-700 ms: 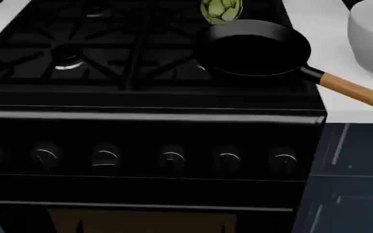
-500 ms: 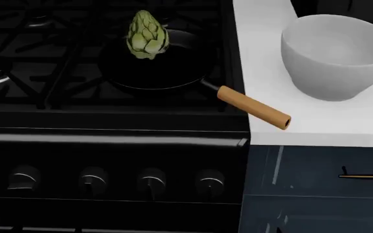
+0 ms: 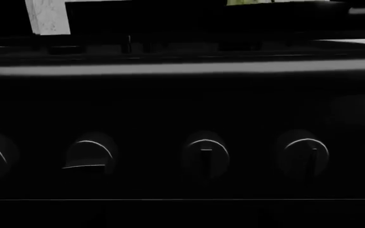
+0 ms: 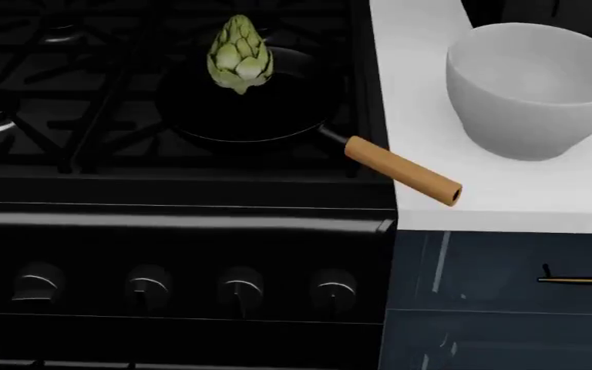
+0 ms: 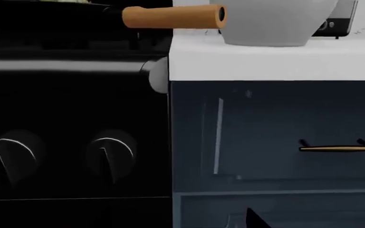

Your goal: Pick the artichoke from the pan and place it in the bowl.

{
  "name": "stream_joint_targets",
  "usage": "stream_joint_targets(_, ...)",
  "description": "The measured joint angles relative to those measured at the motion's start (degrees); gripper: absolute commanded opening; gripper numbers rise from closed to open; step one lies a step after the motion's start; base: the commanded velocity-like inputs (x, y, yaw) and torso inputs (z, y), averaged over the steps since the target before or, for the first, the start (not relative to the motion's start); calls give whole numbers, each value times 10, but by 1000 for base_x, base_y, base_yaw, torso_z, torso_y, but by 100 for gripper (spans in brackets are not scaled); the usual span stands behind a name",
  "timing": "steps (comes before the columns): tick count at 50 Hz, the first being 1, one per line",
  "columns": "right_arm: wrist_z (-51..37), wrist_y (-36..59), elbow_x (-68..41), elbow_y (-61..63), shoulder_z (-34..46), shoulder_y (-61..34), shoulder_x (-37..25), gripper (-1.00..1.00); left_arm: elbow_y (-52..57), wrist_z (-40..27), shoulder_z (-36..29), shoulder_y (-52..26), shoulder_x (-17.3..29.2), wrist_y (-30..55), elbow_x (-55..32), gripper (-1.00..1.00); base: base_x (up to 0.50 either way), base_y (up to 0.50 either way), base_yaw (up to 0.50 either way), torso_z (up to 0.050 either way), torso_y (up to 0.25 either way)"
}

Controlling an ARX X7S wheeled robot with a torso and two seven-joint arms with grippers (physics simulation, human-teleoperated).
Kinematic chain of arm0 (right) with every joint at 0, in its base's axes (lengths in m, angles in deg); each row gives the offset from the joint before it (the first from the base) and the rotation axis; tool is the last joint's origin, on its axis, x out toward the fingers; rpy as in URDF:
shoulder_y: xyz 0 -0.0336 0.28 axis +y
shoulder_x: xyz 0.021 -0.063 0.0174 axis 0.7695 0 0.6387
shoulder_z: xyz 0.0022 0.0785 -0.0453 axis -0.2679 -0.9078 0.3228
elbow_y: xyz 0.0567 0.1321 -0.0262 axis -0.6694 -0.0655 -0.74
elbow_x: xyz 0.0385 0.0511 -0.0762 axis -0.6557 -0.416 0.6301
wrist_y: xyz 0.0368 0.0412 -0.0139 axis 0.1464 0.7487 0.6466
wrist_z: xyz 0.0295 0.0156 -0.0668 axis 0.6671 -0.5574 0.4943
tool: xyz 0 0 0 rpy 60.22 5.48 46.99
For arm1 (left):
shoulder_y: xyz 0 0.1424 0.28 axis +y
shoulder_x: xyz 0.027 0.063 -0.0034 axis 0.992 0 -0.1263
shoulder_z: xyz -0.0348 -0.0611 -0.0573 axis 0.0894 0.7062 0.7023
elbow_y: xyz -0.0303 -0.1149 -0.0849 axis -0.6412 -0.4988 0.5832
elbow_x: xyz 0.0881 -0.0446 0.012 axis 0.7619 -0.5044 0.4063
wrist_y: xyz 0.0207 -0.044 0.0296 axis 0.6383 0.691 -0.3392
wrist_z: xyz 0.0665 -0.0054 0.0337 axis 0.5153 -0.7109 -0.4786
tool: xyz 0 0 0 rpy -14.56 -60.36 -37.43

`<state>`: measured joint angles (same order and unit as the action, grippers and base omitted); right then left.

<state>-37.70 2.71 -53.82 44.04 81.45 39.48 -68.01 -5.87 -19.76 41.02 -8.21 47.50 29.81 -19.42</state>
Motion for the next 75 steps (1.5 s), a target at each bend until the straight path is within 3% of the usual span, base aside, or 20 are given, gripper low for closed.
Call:
stream_joint_targets(9,-24,36,-1,42,14,-8,-12,100,47,-6,-3,-4,12,42,3,100,0,0,0,0,0)
stream_joint_targets(16,-42,217,-23,238,-9,-80,-36,100,235,-3,-8,-57,36,228,28,100,0,0,0,0,0)
stream_joint_targets(22,-56,471,-69,412,-35,-233,-55,100,406,12,-33,-182,62,458,61,100,0,0,0,0,0)
stream_joint_targets(28,-109,676,-149,501,-60,-399,-75,100,504,46,-53,-349,77,665,89,100,0,0,0,0,0)
stream_joint_targets(34,-204,783,-276,515,-81,-528,-103,100,520,187,-90,-482,55,785,253,100,0,0,0,0,0)
stream_joint_targets(41,-261,816,-352,500,-81,-616,-126,100,486,348,-104,-592,21,858,429,100,0,0,0,0,0)
stream_joint_targets(49,-288,811,-381,473,-64,-667,-143,100,438,435,-85,-664,0,899,505,100,0,0,0,0,0)
stream_joint_targets(65,-305,799,-394,433,-35,-703,-159,100,391,502,-58,-715,-13,925,559,100,0,0,0,0,0)
stream_joint_targets(75,-306,786,-395,421,-28,-700,-165,100,409,461,-24,-714,-15,929,481,100,0,0,0,0,0)
